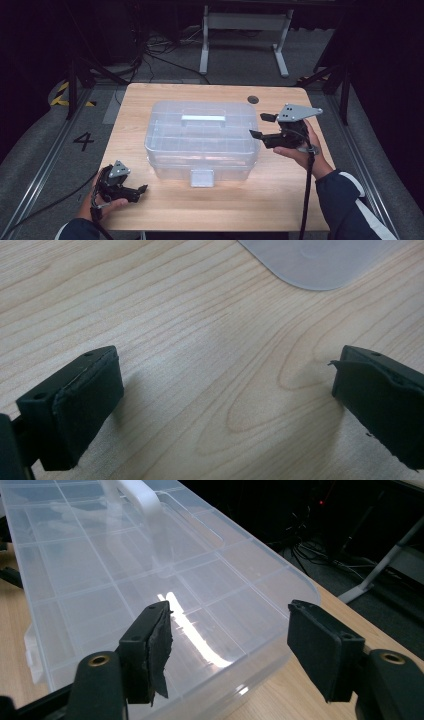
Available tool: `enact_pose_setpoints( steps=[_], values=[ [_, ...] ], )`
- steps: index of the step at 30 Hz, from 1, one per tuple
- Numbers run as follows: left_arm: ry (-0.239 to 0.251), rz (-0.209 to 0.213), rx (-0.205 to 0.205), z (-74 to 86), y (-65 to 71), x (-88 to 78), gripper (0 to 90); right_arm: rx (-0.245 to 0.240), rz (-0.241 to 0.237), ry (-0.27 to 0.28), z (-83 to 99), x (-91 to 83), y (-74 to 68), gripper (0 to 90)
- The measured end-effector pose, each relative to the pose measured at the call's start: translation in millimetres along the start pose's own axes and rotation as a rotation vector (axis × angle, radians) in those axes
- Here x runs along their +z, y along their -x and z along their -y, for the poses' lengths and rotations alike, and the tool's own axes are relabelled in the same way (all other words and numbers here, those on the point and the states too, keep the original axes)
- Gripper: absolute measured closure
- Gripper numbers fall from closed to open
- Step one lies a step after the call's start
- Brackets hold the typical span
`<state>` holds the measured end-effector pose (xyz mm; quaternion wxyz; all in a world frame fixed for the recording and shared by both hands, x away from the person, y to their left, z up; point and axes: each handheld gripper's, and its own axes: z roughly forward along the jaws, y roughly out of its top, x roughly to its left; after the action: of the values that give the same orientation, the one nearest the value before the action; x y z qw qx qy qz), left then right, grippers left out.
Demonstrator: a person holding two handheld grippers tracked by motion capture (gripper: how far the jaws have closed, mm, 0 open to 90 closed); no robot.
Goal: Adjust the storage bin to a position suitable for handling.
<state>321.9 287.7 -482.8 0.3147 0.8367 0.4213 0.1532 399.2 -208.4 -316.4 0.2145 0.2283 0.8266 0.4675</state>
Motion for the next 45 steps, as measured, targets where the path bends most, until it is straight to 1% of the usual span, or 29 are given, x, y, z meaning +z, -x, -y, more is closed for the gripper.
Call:
enact_pose_setpoints(
  steps=[5,13,24,28,30,33,35,37,42,45],
  values=[
    [0.0,0.0,0.0,0.0,0.0,0.0,0.4,0.003,-0.013,-0.001,-4.0,7.3,-1.0,34.6],
    [0.002,0.0,0.0,0.1,0.0,0.1,0.4,-0.01,-0.033,-0.009,-12.0,20.2,-5.4,32.8],
    [0.002,0.0,0.001,0.1,0.0,0.0,0.5,-0.033,-0.045,-0.023,-22.1,33.0,-9.8,30.9],
    [0.002,0.0,0.001,0.1,0.0,0.0,0.5,-0.043,-0.055,-0.021,-28.0,34.5,-11.6,33.7],
    [0.002,0.0,0.001,0.1,0.0,0.0,0.5,-0.052,-0.063,-0.019,-32.1,35.6,-13.6,36.8],
    [0.002,0.0,0.001,0.1,0.0,0.0,0.5,-0.07,-0.075,-0.029,-35.8,37.3,-16.1,40.4],
    [0.002,0.0,0.0,0.1,0.0,0.0,0.5,-0.071,-0.083,-0.031,-37.0,38.1,-16.8,41.8],
    [0.002,0.001,0.0,0.1,0.0,0.0,0.5,-0.083,-0.092,-0.035,-39.5,40.4,-18.9,45.0],
    [0.001,0.001,0.001,0.1,0.0,0.0,0.5,-0.095,-0.1,-0.046,-45.9,48.1,-21.6,47.8],
    [0.002,0.001,0.001,0.1,0.0,0.0,0.5,-0.107,-0.116,-0.061,-50.4,52.6,-23.3,50.6]
  ],
)
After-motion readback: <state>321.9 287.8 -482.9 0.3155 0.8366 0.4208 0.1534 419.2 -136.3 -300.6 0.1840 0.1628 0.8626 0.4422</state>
